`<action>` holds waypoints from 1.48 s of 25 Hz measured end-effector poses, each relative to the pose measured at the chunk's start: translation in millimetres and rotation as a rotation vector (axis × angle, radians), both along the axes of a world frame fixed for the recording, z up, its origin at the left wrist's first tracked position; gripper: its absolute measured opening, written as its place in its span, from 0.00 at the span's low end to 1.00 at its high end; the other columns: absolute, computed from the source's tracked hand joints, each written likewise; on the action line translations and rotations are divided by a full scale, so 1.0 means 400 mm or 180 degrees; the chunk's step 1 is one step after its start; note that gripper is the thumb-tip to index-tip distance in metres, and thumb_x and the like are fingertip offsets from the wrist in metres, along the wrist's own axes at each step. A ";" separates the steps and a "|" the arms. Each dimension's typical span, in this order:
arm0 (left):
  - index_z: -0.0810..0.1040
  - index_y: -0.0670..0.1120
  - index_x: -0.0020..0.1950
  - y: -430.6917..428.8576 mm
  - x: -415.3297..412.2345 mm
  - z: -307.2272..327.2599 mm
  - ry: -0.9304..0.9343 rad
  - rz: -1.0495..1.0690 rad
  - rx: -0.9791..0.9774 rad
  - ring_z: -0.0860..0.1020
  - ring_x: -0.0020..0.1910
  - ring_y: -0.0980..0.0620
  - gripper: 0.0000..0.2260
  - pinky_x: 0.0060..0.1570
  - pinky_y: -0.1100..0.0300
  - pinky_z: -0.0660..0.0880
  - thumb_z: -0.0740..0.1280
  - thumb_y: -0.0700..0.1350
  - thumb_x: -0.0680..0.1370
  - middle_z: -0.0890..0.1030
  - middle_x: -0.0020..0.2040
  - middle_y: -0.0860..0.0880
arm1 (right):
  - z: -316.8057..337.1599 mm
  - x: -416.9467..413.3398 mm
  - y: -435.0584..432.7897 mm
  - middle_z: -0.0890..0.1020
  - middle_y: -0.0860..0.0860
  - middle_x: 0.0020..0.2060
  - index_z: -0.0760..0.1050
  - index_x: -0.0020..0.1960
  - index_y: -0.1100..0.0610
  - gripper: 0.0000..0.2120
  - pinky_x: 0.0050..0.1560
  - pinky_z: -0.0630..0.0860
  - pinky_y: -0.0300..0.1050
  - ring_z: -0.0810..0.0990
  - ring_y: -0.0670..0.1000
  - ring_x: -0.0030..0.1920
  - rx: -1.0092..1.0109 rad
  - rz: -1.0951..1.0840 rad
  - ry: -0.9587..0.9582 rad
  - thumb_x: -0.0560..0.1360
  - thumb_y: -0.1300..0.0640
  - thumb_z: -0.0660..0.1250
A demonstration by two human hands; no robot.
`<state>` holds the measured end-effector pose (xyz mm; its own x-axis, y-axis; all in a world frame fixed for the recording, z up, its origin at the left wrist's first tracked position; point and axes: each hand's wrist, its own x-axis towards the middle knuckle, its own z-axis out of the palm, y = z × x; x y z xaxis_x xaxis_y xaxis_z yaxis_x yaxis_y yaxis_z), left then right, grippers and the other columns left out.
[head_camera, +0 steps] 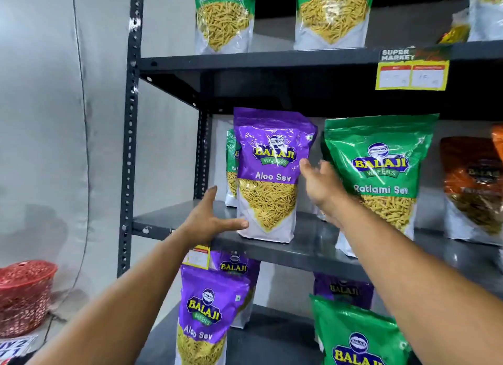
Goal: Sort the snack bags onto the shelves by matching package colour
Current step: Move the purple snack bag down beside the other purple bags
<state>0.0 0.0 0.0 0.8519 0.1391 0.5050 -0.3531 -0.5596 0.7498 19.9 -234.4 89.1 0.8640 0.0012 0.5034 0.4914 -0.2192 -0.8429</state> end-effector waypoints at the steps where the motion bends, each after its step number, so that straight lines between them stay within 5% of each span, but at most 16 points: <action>1: 0.53 0.45 0.78 0.000 0.022 0.001 -0.0005 -0.0200 -0.0282 0.60 0.74 0.54 0.60 0.72 0.58 0.57 0.83 0.57 0.55 0.60 0.79 0.45 | 0.009 0.036 0.032 0.72 0.59 0.69 0.63 0.71 0.63 0.33 0.61 0.68 0.46 0.73 0.57 0.66 0.0309 -0.0064 0.0002 0.76 0.41 0.59; 4: 0.63 0.43 0.74 0.009 0.109 0.011 -0.0054 -0.1131 -0.0666 0.68 0.70 0.53 0.52 0.73 0.51 0.62 0.83 0.53 0.55 0.70 0.74 0.43 | 0.056 0.118 0.090 0.85 0.57 0.48 0.77 0.57 0.61 0.22 0.40 0.79 0.41 0.85 0.52 0.42 0.1221 0.0252 0.0340 0.74 0.44 0.64; 6: 0.72 0.41 0.67 0.006 0.167 0.026 -0.0120 -0.1780 -0.0952 0.78 0.63 0.46 0.39 0.69 0.45 0.70 0.81 0.46 0.59 0.80 0.64 0.42 | 0.089 0.172 0.104 0.86 0.52 0.34 0.79 0.48 0.59 0.14 0.26 0.78 0.39 0.84 0.49 0.28 0.1744 0.0675 0.0525 0.72 0.48 0.69; 11: 0.76 0.37 0.61 0.017 0.247 0.043 0.0048 -0.2233 -0.1588 0.83 0.53 0.44 0.30 0.51 0.55 0.80 0.78 0.40 0.60 0.85 0.55 0.42 | 0.130 0.248 0.131 0.85 0.60 0.53 0.79 0.61 0.59 0.33 0.49 0.81 0.63 0.84 0.61 0.51 0.1918 0.1286 0.0627 0.58 0.48 0.78; 13: 0.75 0.35 0.62 0.026 0.263 0.057 0.0195 -0.2240 -0.1692 0.84 0.53 0.43 0.28 0.50 0.55 0.81 0.76 0.34 0.63 0.85 0.56 0.40 | 0.140 0.262 0.137 0.83 0.62 0.55 0.78 0.62 0.60 0.36 0.51 0.79 0.66 0.83 0.63 0.54 0.1954 0.1418 0.0565 0.56 0.50 0.78; 19: 0.78 0.34 0.56 0.019 0.255 0.083 0.0193 -0.2124 -0.1514 0.85 0.48 0.44 0.19 0.48 0.54 0.82 0.73 0.27 0.66 0.87 0.50 0.41 | 0.155 0.263 0.131 0.87 0.58 0.40 0.80 0.53 0.60 0.17 0.46 0.81 0.65 0.85 0.57 0.39 0.1961 0.1468 0.0279 0.65 0.59 0.76; 22: 0.75 0.29 0.58 0.025 0.221 0.092 -0.0030 -0.1795 -0.1472 0.84 0.49 0.40 0.22 0.48 0.51 0.82 0.74 0.25 0.65 0.85 0.52 0.35 | 0.162 0.209 0.142 0.87 0.56 0.36 0.78 0.57 0.60 0.20 0.44 0.82 0.61 0.85 0.56 0.37 0.1915 0.1571 0.0120 0.67 0.59 0.75; 27: 0.76 0.27 0.55 -0.015 0.100 0.092 -0.0233 -0.1605 -0.1344 0.86 0.41 0.47 0.19 0.41 0.58 0.82 0.73 0.23 0.65 0.87 0.44 0.41 | 0.153 0.082 0.098 0.87 0.54 0.36 0.78 0.55 0.58 0.14 0.44 0.83 0.58 0.85 0.54 0.36 0.1814 0.1790 -0.0122 0.70 0.61 0.72; 33: 0.78 0.31 0.52 -0.109 -0.075 -0.013 -0.0087 -0.1628 -0.1541 0.86 0.44 0.44 0.17 0.43 0.55 0.82 0.72 0.23 0.65 0.87 0.45 0.41 | 0.078 -0.078 0.015 0.87 0.55 0.37 0.75 0.61 0.63 0.22 0.41 0.83 0.54 0.86 0.54 0.37 0.1701 0.1750 0.0019 0.69 0.60 0.73; 37: 0.75 0.28 0.53 -0.132 -0.180 -0.118 0.0162 -0.1687 -0.1649 0.86 0.40 0.47 0.17 0.40 0.59 0.81 0.70 0.22 0.66 0.87 0.42 0.44 | -0.032 -0.161 0.003 0.87 0.54 0.35 0.80 0.50 0.60 0.11 0.44 0.83 0.58 0.85 0.54 0.36 0.1785 0.1676 0.0292 0.68 0.61 0.74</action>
